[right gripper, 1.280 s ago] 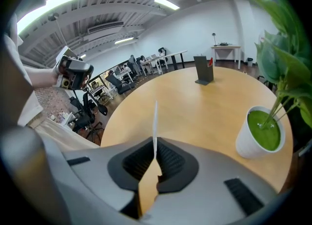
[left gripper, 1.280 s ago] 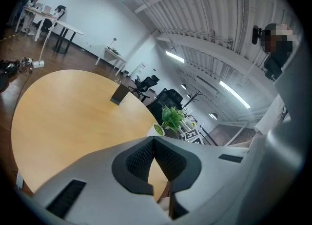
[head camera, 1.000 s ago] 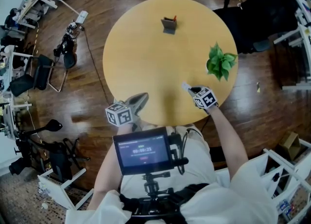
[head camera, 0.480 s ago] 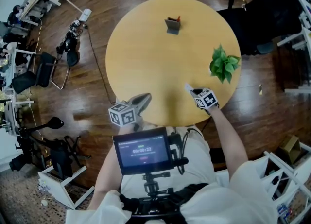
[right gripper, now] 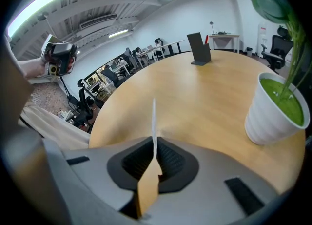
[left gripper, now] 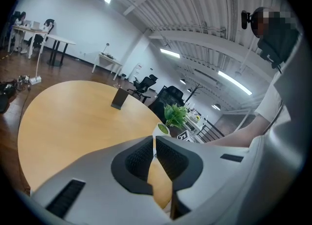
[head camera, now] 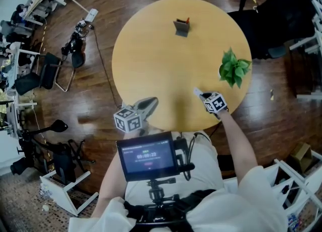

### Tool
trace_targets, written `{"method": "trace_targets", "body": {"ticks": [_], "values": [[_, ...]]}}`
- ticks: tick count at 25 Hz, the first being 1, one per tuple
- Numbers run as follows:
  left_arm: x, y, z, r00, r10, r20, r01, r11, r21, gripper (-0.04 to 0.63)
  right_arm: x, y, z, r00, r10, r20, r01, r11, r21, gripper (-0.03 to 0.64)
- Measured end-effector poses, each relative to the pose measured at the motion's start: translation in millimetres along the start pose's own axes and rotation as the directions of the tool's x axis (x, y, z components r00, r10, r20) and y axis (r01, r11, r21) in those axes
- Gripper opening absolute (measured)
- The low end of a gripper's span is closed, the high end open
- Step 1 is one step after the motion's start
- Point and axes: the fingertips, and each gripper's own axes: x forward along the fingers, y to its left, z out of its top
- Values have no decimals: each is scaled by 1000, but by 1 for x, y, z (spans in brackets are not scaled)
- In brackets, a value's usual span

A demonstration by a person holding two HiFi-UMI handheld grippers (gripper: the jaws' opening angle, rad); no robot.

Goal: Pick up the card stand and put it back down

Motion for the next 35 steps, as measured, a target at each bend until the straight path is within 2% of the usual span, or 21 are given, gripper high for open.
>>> {"method": "trace_targets", "body": {"ticks": [2, 4, 6, 10, 15, 20, 23, 25, 27, 30, 35], "values": [[0, 0, -1, 1000, 4, 4, -4, 1000, -5, 20, -1, -4, 0, 1000, -28, 8, 28, 1000, -3, 59], [-1, 1, -2, 1000, 10, 3, -10, 1000, -9, 20, -2, -9, 0, 998, -58, 16, 58, 998, -5, 162], [-3, 1, -2, 1000, 15, 1, -15, 1000, -8, 19, -3, -13, 0, 996, -87, 26, 87, 996, -6, 207], [-4, -3, -4, 1000, 21, 2, -21, 1000, -6, 18, -14, -19, 3, 989, -131, 67, 131, 991, 11, 212], [-2, -12, -10, 1000, 22, 10, -23, 1000, 5, 18, -47, -13, 13, 975, -141, 174, 137, 990, 31, 212], [3, -19, -25, 997, 43, -64, -36, 994, 99, 18, -82, 9, 22, 970, -95, 223, 116, 990, -84, 209], [6, -24, -24, 997, 39, -72, -30, 991, 129, 18, -105, 30, 25, 971, -60, 232, 103, 979, -176, 204], [9, -30, -24, 998, 32, -61, -24, 991, 131, 18, -116, 45, 26, 966, -44, 253, 94, 977, -191, 181], [13, -37, -26, 999, 20, -46, -14, 992, 123, 18, -127, 53, 29, 952, -54, 301, 99, 986, -137, 160], [21, -49, -28, 1000, 0, -24, 3, 993, 116, 18, -145, 56, 33, 923, -111, 369, 121, 993, -4, 144], [25, -57, -34, 1000, -11, -16, 12, 994, 108, 18, -180, 58, 43, 869, -188, 457, 121, 978, 172, 135]]}}
